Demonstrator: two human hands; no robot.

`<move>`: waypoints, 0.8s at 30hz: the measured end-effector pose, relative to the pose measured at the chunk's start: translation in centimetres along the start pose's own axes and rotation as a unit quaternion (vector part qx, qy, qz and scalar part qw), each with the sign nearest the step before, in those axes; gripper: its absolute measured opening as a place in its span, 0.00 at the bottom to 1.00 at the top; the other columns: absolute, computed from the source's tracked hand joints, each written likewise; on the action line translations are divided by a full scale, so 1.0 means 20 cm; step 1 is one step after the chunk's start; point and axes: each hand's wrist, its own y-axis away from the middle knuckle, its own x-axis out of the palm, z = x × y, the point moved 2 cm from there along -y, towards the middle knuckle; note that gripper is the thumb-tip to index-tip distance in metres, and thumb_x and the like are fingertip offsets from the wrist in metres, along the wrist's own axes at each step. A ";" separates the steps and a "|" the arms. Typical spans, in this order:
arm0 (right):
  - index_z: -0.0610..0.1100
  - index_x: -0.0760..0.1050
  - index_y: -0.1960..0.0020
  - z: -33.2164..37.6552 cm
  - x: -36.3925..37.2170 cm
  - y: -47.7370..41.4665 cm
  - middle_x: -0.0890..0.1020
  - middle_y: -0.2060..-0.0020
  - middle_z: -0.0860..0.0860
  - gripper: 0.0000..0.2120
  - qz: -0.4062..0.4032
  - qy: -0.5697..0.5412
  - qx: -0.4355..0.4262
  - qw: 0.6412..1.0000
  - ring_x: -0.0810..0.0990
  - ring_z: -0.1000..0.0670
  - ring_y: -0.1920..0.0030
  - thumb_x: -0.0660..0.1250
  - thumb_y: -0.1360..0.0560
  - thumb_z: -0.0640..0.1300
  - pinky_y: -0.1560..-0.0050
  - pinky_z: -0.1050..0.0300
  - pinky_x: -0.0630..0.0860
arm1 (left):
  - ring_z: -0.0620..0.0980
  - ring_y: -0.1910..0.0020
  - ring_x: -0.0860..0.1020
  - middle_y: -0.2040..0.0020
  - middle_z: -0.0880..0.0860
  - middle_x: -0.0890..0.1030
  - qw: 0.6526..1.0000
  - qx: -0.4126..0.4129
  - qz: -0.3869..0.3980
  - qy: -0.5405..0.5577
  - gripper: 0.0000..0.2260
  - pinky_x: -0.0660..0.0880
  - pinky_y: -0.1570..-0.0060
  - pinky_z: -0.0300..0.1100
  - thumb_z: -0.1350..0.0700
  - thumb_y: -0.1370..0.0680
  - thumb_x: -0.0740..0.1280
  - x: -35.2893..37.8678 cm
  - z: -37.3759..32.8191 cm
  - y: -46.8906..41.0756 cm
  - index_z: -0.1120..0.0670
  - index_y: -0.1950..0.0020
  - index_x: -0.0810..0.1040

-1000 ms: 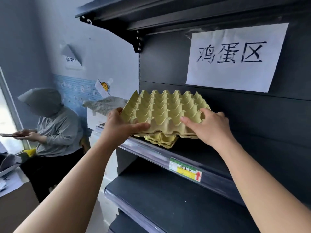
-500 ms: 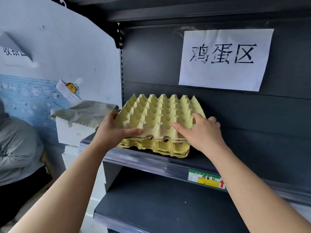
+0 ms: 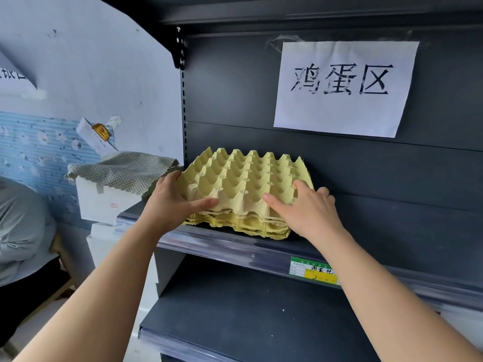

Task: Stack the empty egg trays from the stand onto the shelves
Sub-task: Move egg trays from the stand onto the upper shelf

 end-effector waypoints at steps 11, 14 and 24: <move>0.44 0.73 0.35 0.06 -0.11 0.17 0.73 0.36 0.47 0.25 -0.117 0.053 -0.110 0.986 0.70 0.45 0.36 0.60 0.24 0.60 0.35 0.52 0.65 | 0.59 0.40 0.74 0.39 0.55 0.78 0.967 0.215 -0.102 -0.091 0.26 0.69 0.39 0.52 0.43 0.28 0.66 0.04 -0.21 0.15 0.57 0.36 0.77; 0.45 0.75 0.36 0.04 -0.16 0.28 0.76 0.38 0.49 0.20 -0.136 0.035 -0.113 0.984 0.72 0.48 0.38 0.62 0.23 0.54 0.38 0.55 0.67 | 0.59 0.45 0.77 0.41 0.55 0.80 0.953 0.277 -0.091 -0.084 0.20 0.72 0.44 0.51 0.49 0.25 0.70 0.08 -0.29 0.23 0.58 0.37 0.78; 0.42 0.78 0.40 -0.38 -0.23 0.84 0.81 0.44 0.48 0.17 -0.181 0.079 0.017 0.980 0.76 0.45 0.41 0.66 0.24 0.49 0.44 0.54 0.71 | 0.58 0.52 0.79 0.48 0.54 0.82 0.912 0.406 0.049 -0.016 0.19 0.77 0.51 0.52 0.46 0.26 0.64 0.46 -0.48 0.67 0.56 0.42 0.81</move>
